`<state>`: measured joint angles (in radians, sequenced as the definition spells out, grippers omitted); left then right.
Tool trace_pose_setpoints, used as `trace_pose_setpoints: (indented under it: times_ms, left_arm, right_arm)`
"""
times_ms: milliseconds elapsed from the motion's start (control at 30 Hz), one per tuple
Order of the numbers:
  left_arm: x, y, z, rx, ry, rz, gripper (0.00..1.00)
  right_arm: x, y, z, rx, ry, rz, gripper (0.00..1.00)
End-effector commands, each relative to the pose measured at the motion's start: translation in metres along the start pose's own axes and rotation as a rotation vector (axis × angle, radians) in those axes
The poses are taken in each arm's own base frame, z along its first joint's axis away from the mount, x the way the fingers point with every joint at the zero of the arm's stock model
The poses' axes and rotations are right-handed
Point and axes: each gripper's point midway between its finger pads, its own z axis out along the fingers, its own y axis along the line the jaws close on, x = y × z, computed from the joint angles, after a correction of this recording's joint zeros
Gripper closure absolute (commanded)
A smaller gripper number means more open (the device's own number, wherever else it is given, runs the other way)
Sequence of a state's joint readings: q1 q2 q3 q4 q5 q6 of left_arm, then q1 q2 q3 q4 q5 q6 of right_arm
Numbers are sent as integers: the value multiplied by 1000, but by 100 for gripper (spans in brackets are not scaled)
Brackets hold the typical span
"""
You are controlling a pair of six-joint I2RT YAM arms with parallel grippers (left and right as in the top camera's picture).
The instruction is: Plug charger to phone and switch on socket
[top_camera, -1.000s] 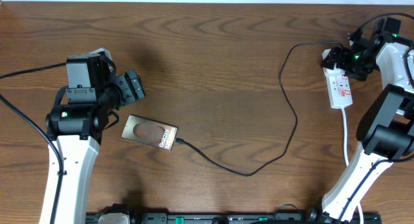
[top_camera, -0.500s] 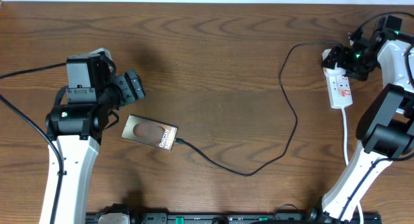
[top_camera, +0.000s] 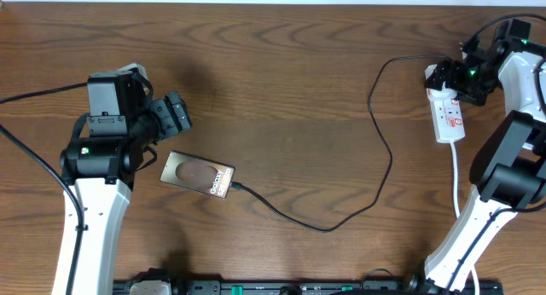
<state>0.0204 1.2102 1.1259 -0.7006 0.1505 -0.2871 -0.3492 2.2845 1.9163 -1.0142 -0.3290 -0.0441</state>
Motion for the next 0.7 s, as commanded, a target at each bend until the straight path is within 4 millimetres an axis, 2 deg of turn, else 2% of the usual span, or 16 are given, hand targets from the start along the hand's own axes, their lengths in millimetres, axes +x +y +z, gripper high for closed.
trace_pose_setpoints:
  times_ms: [0, 667]
  left_arm:
    - [-3, 0, -2, -9, -10, 16, 10]
    - [1, 2, -2, -14, 3, 15, 10]
  right_arm:
    - [-5, 16, -5, -45, -11, -43, 12]
    - [2, 15, -1, -40, 13, -41, 11]
